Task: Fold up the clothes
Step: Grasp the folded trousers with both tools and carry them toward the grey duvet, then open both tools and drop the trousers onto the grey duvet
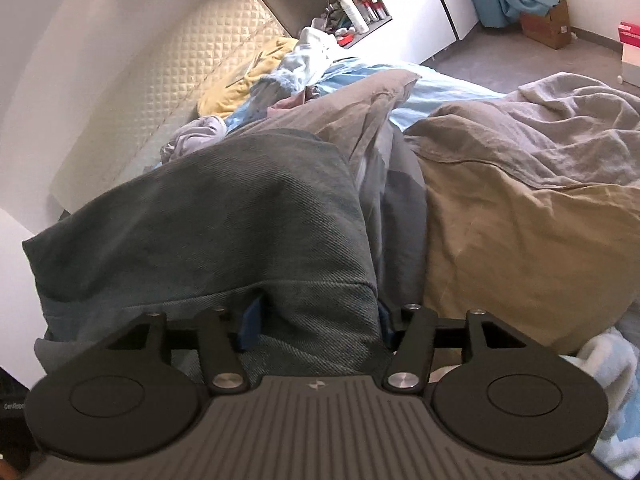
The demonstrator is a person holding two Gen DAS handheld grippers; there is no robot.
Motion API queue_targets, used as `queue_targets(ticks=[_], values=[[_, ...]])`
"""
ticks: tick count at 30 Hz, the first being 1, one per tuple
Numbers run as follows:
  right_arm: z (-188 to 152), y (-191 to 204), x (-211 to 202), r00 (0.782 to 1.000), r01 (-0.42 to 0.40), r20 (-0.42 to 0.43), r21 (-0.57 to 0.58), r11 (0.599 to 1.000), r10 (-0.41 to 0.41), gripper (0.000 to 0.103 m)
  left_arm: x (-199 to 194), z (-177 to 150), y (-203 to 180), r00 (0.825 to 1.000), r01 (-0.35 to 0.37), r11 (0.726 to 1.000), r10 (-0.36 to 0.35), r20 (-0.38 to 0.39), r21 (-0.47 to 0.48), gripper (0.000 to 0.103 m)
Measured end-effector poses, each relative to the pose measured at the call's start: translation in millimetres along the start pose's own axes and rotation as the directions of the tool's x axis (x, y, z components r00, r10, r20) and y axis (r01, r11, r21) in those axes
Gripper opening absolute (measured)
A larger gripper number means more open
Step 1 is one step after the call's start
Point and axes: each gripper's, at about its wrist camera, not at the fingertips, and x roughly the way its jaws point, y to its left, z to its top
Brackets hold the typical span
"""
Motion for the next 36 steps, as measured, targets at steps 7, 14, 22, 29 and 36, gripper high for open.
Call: queue_targets(ticks=[7, 14, 22, 29, 36], values=[[2.7, 9.3, -26.6, 0.993, 0.111, 0.037, -0.038, 0.993, -0.109, 0.077, -23.0, 0.4, -22.0, 0.997, -0.069, 0.989, 0.072, -0.016, 0.131, 0.084], [7.7, 21.3, -43.4, 0.984, 0.15, 0.105, -0.077, 0.986, -0.142, 0.077, -38.5, -24.5, -43.9, 0.988, -0.152, 0.959, 0.145, 0.047, 0.239, 0.089], [8.5, 52.8, -73.5, 0.98, 0.152, 0.149, -0.152, 0.977, -0.13, 0.077, -96.0, -38.2, -60.4, 0.947, -0.305, 0.884, 0.241, 0.213, 0.356, 0.093], [0.5, 94.9, -91.9, 0.985, 0.116, 0.151, -0.214, 0.97, -0.084, 0.077, -146.8, -53.2, -62.0, 0.909, -0.388, 0.83, 0.272, 0.317, 0.401, 0.094], [-19.9, 152.1, -104.3, 0.99, 0.067, 0.141, -0.266, 0.962, -0.031, 0.077, -204.5, -67.3, -46.3, 0.874, -0.44, 0.82, 0.297, 0.385, 0.365, 0.098]])
